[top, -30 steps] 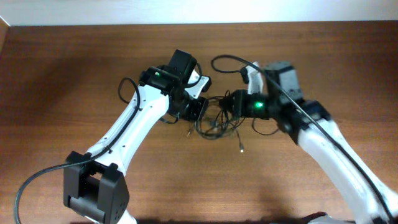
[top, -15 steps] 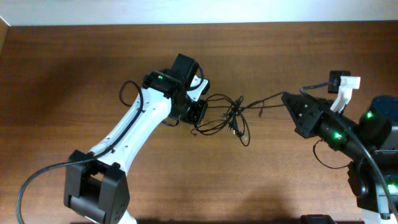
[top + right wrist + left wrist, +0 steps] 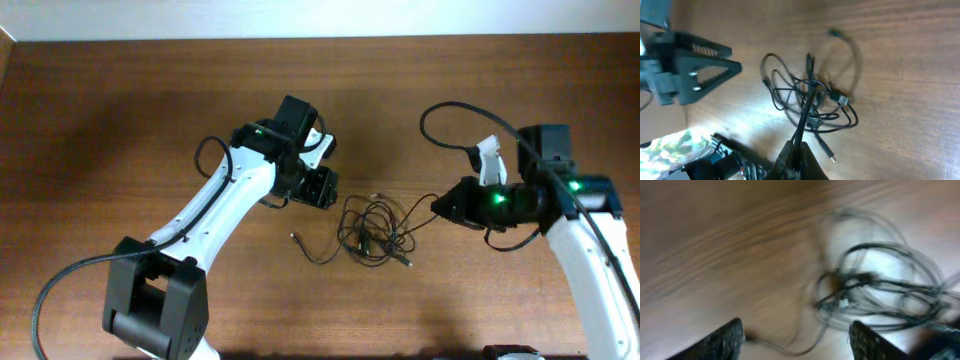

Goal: Untangle cables

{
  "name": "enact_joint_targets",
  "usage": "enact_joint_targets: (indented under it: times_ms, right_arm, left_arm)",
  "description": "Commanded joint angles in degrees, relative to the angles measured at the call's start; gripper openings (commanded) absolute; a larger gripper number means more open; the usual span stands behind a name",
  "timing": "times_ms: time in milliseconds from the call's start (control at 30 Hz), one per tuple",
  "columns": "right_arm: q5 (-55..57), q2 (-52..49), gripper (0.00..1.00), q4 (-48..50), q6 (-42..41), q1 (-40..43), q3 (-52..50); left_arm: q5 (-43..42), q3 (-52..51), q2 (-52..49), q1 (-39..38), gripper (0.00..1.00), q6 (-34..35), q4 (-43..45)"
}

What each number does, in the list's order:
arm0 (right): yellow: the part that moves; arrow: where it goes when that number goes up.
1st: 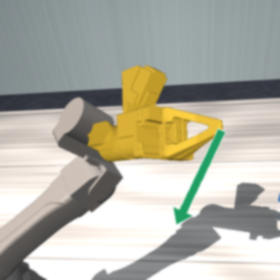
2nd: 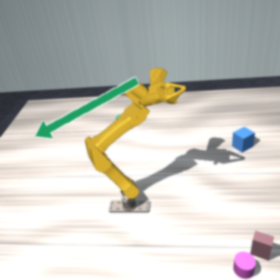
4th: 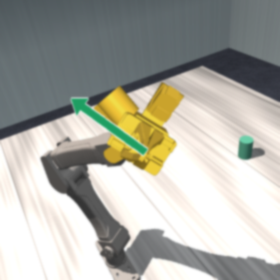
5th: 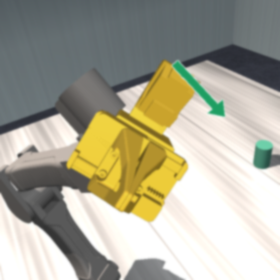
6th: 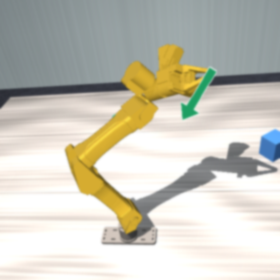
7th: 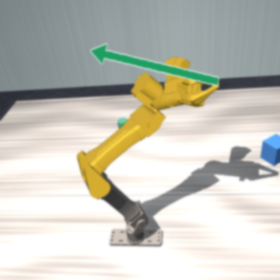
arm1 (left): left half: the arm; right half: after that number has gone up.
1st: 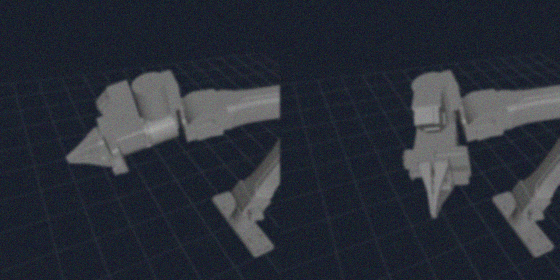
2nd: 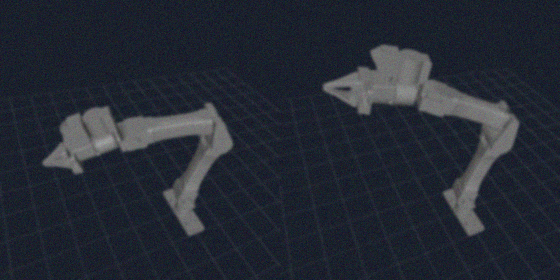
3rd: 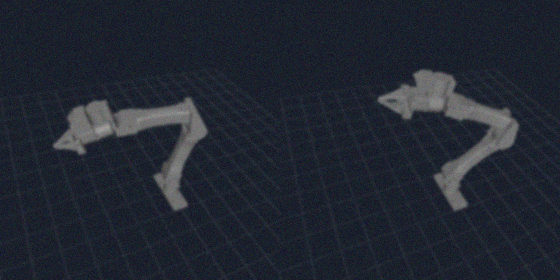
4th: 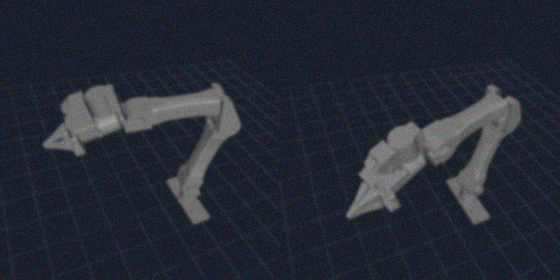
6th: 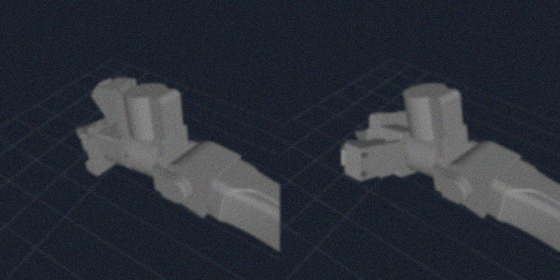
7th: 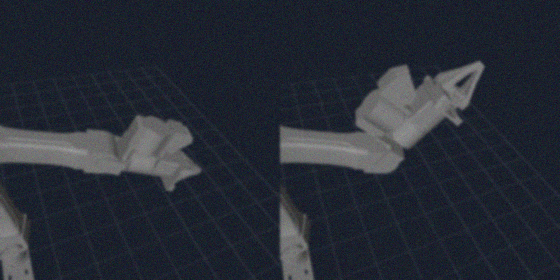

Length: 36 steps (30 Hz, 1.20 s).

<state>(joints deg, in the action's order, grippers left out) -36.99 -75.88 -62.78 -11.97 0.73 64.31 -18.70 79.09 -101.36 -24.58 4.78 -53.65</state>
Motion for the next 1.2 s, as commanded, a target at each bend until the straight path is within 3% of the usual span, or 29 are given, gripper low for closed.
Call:
enact_joint_targets:
  times_ms: [0,67,200,333,467,567,733,833,1000,1067,1167]
  right_arm:
    - [-3.54,-4.09,0.04,-0.98,6.34,-0.15,0.46]
    - [-4.98,-6.27,0.04,-0.94,8.39,-1.14,0.46]
    - [-4.37,-11.34,0.04,0.42,8.81,-1.60,0.46]
    - [-4.37,-16.55,0.04,3.67,8.76,-1.57,0.46]
    - [-1.29,-21.99,0.04,7.06,8.22,-1.42,0.46]
    - [6.99,-25.94,0.04,10.56,2.34,-1.42,0.46]
    - [11.67,-27.58,0.09,15.56,-2.08,-1.42,0.46]
    - [11.32,-27.56,0.20,16.26,-2.47,-1.42,0.61]
    - [6.75,-24.33,0.30,1.49,4.28,-1.53,10.71]
    - [6.78,-23.28,0.36,-2.29,4.26,-1.53,11.61]
    - [6.56,-23.17,0.35,-5.86,2.34,-1.53,10.62]
  left_arm:
    - [-12.17,-0.37,0.02,0.33,0.69,-3.10,1.62]
    - [-13.70,-0.37,0.00,0.17,0.70,-3.08,1.77]
    - [-13.70,-0.37,0.00,-2.21,0.82,-3.69,1.77]
    - [-13.44,-0.37,0.00,-5.99,0.87,-8.41,1.75]
    - [-10.82,-0.37,0.00,-7.15,0.89,-8.94,1.75]
    - [-8.33,-0.37,0.00,-7.15,0.91,-8.04,1.79]
    - [-8.28,-0.37,0.00,-7.15,0.94,-8.04,1.75]
    - [-8.50,-0.37,0.00,-7.15,0.89,-7.54,1.75]
    - [-8.48,-0.37,0.00,-7.15,0.84,-7.39,1.97]
    - [-8.48,-0.39,-0.04,-7.15,0.67,-7.37,2.69]
    - [-8.46,-0.42,-0.90,-7.15,0.41,-4.85,5.73]
